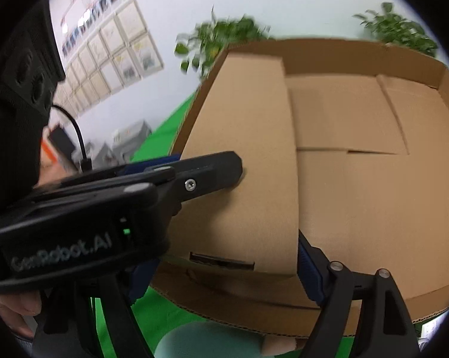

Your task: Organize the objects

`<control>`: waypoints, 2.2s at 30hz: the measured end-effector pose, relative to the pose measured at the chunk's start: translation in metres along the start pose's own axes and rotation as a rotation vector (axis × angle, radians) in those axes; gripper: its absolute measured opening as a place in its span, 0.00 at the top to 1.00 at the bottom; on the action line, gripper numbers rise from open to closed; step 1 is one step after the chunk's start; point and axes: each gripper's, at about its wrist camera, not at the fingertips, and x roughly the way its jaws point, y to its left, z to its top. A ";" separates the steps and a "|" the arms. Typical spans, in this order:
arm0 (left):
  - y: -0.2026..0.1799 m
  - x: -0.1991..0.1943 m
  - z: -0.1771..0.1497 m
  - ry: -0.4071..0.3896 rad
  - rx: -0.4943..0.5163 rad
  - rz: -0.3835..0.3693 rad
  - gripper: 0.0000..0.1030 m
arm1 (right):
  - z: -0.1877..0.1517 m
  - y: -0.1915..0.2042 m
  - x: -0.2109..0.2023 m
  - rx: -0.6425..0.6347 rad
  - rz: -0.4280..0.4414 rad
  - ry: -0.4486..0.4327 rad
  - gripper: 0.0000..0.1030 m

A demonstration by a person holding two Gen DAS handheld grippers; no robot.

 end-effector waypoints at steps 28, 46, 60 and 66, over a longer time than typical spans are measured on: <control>0.029 -0.015 -0.053 0.025 -0.148 0.101 0.74 | -0.052 -0.218 -0.181 -0.017 -0.419 -0.095 0.22; 0.019 -0.021 -0.071 0.021 -0.174 0.143 0.90 | -0.096 -0.313 -0.127 0.115 -0.470 0.100 0.97; -0.031 -0.069 -0.094 -0.101 -0.059 0.228 0.64 | -0.080 -0.168 -0.167 -0.142 -0.294 -0.184 0.12; -0.115 -0.132 -0.111 -0.310 0.016 0.347 0.03 | -0.098 -0.128 -0.143 -0.179 -0.241 -0.119 0.12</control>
